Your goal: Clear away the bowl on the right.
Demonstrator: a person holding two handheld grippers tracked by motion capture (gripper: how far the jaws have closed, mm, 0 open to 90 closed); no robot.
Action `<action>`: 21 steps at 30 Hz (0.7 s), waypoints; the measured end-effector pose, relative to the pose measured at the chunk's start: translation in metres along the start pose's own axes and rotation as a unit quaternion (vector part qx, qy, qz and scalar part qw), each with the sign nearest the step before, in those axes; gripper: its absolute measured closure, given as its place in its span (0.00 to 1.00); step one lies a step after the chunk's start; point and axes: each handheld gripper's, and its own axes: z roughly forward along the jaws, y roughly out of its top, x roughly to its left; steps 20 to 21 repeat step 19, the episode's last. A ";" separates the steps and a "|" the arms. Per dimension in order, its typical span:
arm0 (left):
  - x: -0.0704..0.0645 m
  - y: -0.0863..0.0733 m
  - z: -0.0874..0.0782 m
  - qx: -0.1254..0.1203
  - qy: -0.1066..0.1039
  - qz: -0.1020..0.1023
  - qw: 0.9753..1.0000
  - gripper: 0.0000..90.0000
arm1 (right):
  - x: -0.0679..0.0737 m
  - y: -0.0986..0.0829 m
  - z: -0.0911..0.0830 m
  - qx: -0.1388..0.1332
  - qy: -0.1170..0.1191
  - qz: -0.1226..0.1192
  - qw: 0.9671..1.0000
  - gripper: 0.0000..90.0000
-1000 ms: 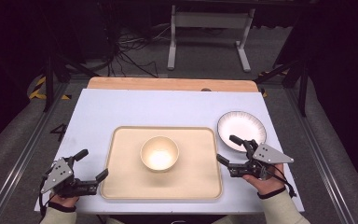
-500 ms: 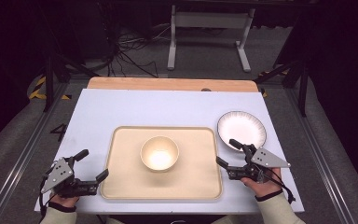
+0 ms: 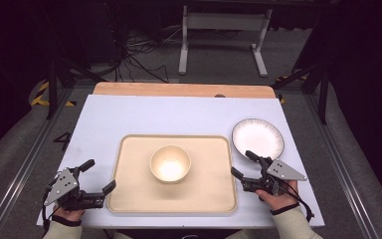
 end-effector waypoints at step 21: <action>0.000 0.000 0.000 -0.007 0.002 0.001 1.000 0.00 | -0.001 -0.001 -0.001 0.002 -0.003 0.005 1.000 0.21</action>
